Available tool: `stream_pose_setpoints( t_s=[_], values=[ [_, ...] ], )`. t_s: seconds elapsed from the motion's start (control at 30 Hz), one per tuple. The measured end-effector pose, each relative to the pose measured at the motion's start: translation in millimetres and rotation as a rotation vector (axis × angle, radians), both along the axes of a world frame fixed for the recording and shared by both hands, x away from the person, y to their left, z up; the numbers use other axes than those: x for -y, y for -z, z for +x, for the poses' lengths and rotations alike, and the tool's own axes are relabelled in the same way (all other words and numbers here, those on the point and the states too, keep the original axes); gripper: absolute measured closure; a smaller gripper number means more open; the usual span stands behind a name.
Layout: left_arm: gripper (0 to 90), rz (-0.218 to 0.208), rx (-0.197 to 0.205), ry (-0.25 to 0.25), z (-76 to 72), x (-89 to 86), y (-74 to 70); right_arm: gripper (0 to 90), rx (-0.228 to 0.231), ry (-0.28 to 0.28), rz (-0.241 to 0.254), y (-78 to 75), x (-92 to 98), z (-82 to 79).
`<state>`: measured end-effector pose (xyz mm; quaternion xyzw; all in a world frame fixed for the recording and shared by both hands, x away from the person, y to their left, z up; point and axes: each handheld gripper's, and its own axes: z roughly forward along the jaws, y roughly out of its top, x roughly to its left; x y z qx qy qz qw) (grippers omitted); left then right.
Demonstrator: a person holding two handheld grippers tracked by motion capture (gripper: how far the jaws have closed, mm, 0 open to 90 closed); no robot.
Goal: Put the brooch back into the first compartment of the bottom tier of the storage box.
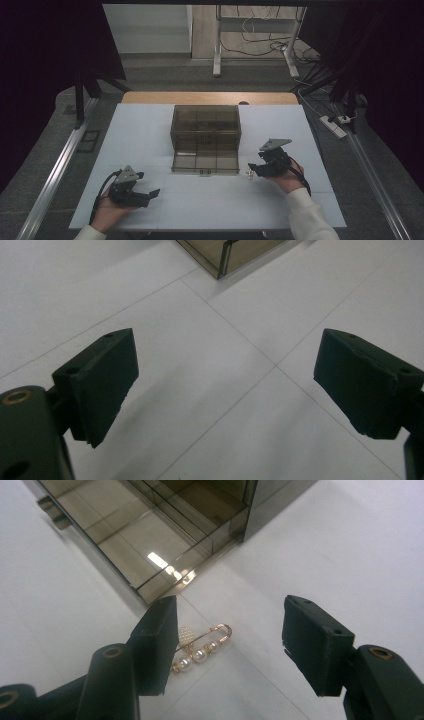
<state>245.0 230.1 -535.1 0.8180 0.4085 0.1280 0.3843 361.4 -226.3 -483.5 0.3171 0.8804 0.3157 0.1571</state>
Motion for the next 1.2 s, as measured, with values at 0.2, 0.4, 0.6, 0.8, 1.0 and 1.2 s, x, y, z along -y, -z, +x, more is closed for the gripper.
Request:
stream_pose_setpoints(
  t_s=[0.2,0.4,0.6,0.8,1.0,1.2],
  values=[
    [10.6,0.004,0.01,0.005,-3.7,3.8,-2.8,39.7,-0.034,-0.026,-0.061,7.9,-11.8,-4.5],
    [10.6,0.008,0.007,0.012,-2.3,3.3,-1.0,40.3,-0.04,-0.017,-0.106,13.1,-22.0,-6.0],
    [10.7,0.01,0.011,0.009,-2.5,2.5,-1.7,41.1,-0.055,-0.001,-0.148,18.7,-24.6,-6.5],
    [10.7,0.016,0.011,0.015,-2.6,4.4,-1.4,44.4,-0.074,0.006,-0.179,23.0,-27.1,-7.2],
    [10.7,0.014,0.011,0.013,-2.7,3.1,-1.5,56.4,-0.119,0.031,-0.162,22.0,-24.9,-5.9],
    [10.7,0.016,0.012,0.014,-2.8,3.2,-1.5,70.6,-0.153,0.039,-0.145,20.9,-21.8,-4.1]
  ],
)
